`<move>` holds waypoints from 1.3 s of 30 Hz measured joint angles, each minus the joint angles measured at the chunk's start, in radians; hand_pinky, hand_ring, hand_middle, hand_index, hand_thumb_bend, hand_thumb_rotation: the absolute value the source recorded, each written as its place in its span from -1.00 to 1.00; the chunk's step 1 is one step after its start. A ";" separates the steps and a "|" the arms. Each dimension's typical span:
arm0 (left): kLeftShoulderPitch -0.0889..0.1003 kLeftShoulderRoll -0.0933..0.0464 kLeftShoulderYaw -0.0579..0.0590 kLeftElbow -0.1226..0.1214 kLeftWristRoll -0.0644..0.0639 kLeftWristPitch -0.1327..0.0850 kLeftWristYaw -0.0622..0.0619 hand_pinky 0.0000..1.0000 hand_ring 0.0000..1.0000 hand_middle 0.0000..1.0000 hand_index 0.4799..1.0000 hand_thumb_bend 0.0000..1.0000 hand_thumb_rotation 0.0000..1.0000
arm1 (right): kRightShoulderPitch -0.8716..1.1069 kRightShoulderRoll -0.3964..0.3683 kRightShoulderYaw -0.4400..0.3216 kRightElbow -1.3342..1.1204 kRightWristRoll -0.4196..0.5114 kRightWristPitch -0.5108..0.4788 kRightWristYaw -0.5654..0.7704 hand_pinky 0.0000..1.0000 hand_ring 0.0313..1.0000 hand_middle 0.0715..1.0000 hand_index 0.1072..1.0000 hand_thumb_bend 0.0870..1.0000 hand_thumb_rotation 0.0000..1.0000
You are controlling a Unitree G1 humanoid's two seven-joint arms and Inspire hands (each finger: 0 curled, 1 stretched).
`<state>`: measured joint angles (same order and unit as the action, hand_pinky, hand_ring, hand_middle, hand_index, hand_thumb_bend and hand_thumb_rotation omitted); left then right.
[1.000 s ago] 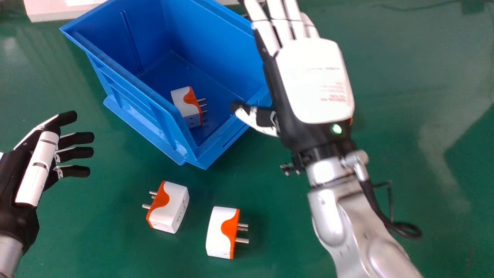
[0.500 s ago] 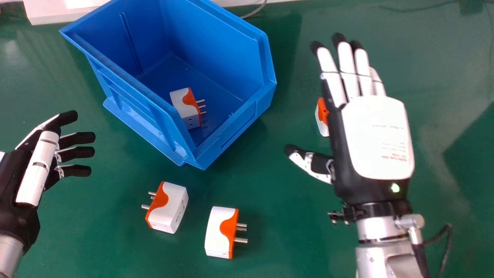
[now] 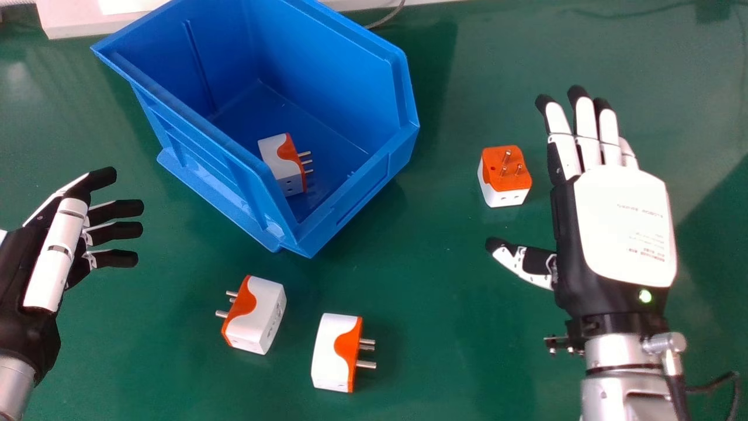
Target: Pick all objects and put in blue box
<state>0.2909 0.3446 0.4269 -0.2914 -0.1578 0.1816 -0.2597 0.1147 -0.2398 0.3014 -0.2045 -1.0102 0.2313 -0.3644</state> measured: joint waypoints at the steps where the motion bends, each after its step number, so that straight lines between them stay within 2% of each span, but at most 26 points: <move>1: 0.000 0.000 0.000 0.000 0.000 0.000 0.000 0.23 0.44 0.48 0.42 -0.64 0.98 | -0.011 -0.010 -0.010 0.007 0.004 0.000 0.024 0.74 0.96 1.00 0.81 -0.08 -0.79; 9: 0.004 0.000 0.000 -0.004 0.000 0.001 -0.001 0.22 0.44 0.48 0.42 -0.64 0.99 | -0.123 -0.099 -0.056 0.086 0.034 0.000 0.186 0.65 0.91 0.95 0.78 -0.01 -0.94; 20: 0.009 0.000 0.001 -0.008 0.000 0.000 -0.004 0.22 0.44 0.48 0.41 -0.64 1.00 | -0.317 -0.216 -0.048 0.264 0.070 -0.028 0.374 0.64 0.89 0.93 0.77 -0.02 -1.00; 29: 0.012 0.001 0.001 -0.011 0.000 -0.001 -0.009 0.22 0.43 0.48 0.40 -0.64 1.00 | -0.432 -0.233 0.015 0.396 0.069 -0.065 0.431 0.64 0.86 0.91 0.74 -0.03 -1.00; 39: 0.017 0.001 0.002 -0.013 0.000 -0.001 -0.009 0.22 0.43 0.47 0.40 -0.63 1.00 | -0.550 -0.232 0.057 0.524 0.068 -0.074 0.438 0.63 0.86 0.89 0.73 -0.04 -1.00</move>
<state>0.3079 0.3451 0.4285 -0.3048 -0.1576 0.1803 -0.2683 -0.4352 -0.4716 0.3583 0.3196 -0.9417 0.1572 0.0735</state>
